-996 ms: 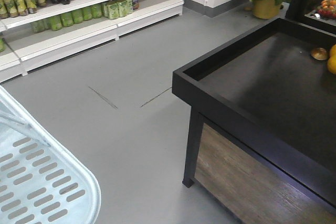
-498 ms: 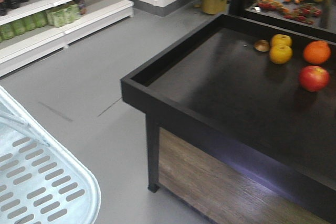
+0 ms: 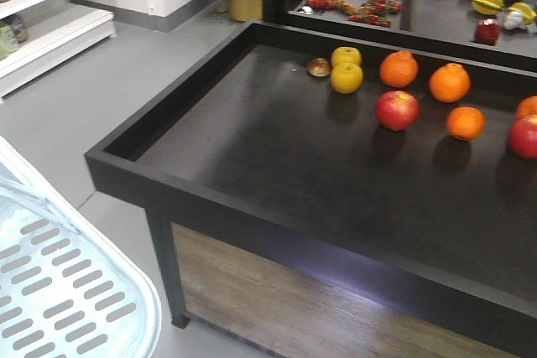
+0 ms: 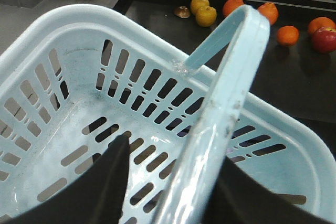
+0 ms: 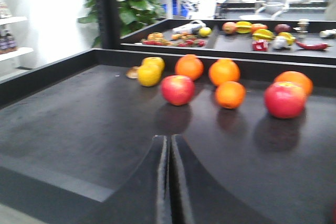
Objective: Pick three apples into basket with both arms
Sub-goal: 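Turn the base toward the fruit table with red apples and oranges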
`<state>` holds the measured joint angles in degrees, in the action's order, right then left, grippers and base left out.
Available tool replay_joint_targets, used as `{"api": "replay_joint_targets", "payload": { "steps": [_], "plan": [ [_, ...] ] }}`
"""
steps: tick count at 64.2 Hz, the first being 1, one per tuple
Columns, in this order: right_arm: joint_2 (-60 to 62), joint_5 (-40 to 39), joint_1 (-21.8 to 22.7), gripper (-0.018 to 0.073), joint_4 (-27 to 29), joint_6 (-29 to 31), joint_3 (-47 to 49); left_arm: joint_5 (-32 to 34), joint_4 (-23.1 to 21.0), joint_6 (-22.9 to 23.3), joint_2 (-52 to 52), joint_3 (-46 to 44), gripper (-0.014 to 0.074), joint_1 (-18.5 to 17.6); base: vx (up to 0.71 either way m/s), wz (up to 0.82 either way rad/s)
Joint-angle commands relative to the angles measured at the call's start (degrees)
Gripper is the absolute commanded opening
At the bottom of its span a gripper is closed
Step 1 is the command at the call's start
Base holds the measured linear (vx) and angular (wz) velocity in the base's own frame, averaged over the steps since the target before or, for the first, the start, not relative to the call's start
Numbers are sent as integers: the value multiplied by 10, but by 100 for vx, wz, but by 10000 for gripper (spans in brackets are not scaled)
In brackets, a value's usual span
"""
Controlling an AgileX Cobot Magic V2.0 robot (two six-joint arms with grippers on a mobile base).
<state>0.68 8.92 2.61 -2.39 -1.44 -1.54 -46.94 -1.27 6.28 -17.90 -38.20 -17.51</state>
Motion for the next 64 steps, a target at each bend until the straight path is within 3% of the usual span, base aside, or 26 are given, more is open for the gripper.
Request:
{"api": "replay_joint_targets", "payload": {
  "steps": [1, 64],
  "plan": [
    [7, -41, 3, -5, -4, 4, -8, 58, -1, 8, -5, -15, -6, -2, 6, -35],
    [7, -41, 3, -5, -4, 4, -8, 58, -1, 8, -5, -15, -6, -2, 6, -28]
  ]
}}
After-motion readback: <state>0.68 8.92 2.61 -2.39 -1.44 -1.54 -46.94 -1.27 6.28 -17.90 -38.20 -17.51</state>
